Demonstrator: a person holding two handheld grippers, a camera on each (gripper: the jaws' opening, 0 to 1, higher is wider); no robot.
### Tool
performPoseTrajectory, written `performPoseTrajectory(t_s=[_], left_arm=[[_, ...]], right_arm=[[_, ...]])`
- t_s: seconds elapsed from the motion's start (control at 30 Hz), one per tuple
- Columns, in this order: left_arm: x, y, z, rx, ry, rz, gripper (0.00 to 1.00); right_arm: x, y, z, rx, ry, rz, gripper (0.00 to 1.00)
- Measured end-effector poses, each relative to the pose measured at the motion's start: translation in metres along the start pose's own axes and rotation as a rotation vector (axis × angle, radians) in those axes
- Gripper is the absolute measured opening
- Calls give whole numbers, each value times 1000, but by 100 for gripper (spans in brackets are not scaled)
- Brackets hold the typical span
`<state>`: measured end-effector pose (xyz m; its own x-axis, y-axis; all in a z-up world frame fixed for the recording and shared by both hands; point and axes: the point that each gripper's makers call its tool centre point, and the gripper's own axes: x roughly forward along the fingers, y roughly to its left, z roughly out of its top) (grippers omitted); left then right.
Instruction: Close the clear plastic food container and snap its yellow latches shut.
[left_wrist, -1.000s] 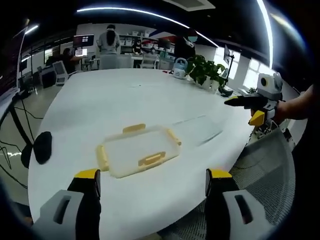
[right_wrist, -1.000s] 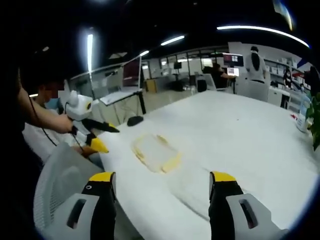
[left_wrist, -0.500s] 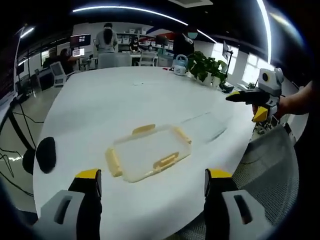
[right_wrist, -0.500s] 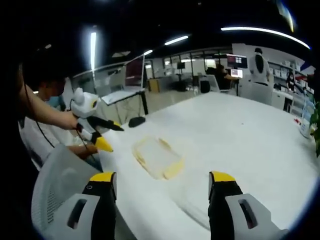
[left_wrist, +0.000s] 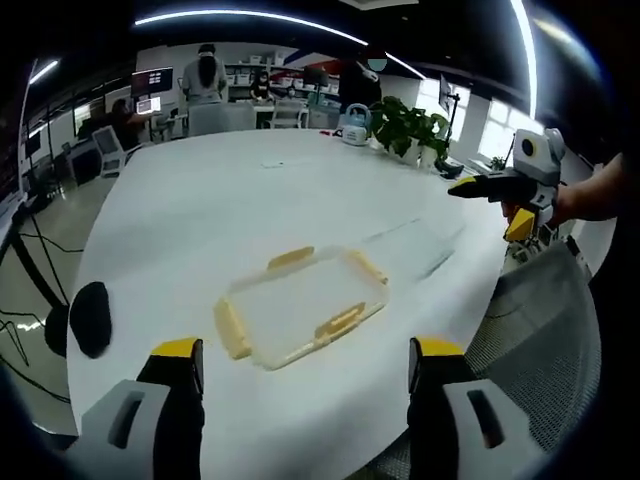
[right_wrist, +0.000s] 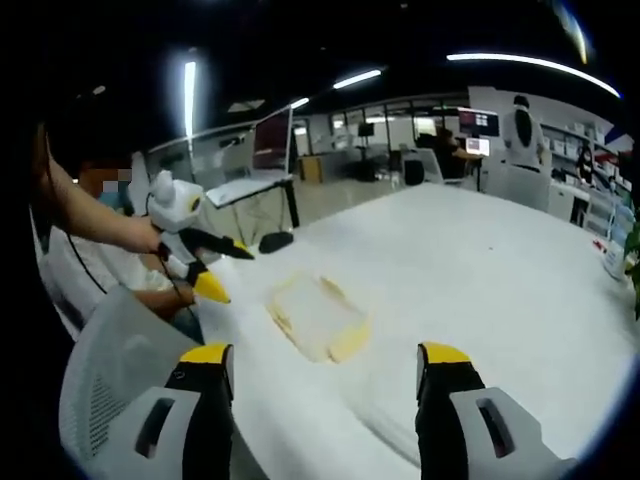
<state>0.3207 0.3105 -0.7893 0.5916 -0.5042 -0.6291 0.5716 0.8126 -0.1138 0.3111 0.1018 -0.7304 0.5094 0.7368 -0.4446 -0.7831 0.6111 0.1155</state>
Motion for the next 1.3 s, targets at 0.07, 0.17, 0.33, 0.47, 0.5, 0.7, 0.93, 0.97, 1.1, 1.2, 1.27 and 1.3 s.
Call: performPoseTrajectory(t_s=[0.07,0.17,0.33,0.47,0.5,0.7,0.93,0.97,1.1,1.2,1.27,1.3], left_arm=[[2,0,0,11,4,-9,85],[4,3,0,41,17,-20,85],[8,11,1,86,42,-44,84],[12,16,1,129,66,-62,83],[13,17,0,132,73,-68,83],[20,22,-2,178,107,-102,81],[26,26,-1,195,122,-118,81],[27,25,0,200,124,-124,81],[29,26,-2,225,143,-142,81],[30,28,-3,236,156,-152,80],[31,29,-4,239,162,-153,80],[32,29,-4,243,165,-153,79]], right_arm=[[1,0,-1,-5,7,2,75],[3,0,-3,-10,14,8,75],[10,0,-7,-31,41,22,75],[16,2,-7,-56,57,37,74],[17,2,-8,-61,64,41,74],[28,5,-6,-96,81,65,74],[36,4,-3,-119,92,77,74],[37,2,-3,-123,96,76,74],[41,-1,-3,-137,105,82,74],[44,-3,-6,-160,126,87,73],[46,-4,-8,-157,129,93,73],[47,-4,-8,-156,132,94,73]])
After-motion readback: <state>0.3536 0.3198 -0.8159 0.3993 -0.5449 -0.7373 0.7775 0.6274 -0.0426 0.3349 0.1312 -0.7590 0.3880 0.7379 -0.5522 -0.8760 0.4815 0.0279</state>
